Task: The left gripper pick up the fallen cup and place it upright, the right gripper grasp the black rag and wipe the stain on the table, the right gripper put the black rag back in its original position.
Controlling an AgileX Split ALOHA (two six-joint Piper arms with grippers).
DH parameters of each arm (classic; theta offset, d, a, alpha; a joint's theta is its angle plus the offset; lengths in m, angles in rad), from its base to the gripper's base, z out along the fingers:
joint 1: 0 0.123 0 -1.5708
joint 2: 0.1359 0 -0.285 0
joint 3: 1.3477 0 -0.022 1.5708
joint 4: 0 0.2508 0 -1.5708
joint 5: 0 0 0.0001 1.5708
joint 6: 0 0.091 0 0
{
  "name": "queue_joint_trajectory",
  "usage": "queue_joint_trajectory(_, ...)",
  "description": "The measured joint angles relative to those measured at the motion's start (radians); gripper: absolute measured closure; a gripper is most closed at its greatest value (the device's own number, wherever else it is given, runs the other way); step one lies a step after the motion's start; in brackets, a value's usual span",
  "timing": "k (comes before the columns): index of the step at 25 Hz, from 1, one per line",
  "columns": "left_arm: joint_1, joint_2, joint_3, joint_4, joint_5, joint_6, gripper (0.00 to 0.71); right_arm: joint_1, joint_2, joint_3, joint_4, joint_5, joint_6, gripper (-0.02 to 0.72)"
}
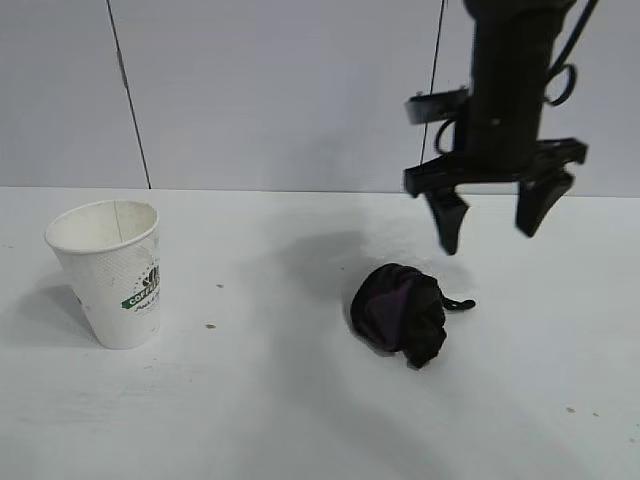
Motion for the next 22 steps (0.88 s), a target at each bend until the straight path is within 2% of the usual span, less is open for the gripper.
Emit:
queue_joint_trajectory(3, 0.000, 0.000, 0.000, 0.000, 0.000, 0.000, 0.357, -0.135, -0.126, 0.000, 0.000, 0.013, -0.046, 0.136)
queue_joint_trajectory(5, 0.000, 0.000, 0.000, 0.000, 0.000, 0.000, 0.357, -0.210, -0.224, 0.000, 0.021, 0.017, -0.065, 0.136)
queue_joint_trajectory(9, 0.000, 0.000, 0.000, 0.001, 0.000, 0.000, 0.357, -0.304, -0.478, 0.000, 0.145, -0.002, -0.137, 0.136)
queue_joint_trajectory(13, 0.000, 0.000, 0.000, 0.001, 0.000, 0.000, 0.357, -0.288, -0.759, 0.000, 0.321, -0.006, -0.251, 0.136)
queue_joint_trajectory(15, 0.000, 0.000, 0.000, 0.001, 0.000, 0.000, 0.357, -0.268, -0.897, 0.000, 0.386, 0.003, -0.303, 0.136)
queue_joint_trajectory(18, 0.000, 0.000, 0.000, 0.001, 0.000, 0.000, 0.357, -0.228, -1.095, 0.034, 0.426, 0.031, -0.338, 0.136)
queue_joint_trajectory(22, 0.000, 0.000, 0.000, 0.001, 0.000, 0.000, 0.357, -0.179, -1.363, 0.177, 0.435, 0.055, -0.349, 0.136)
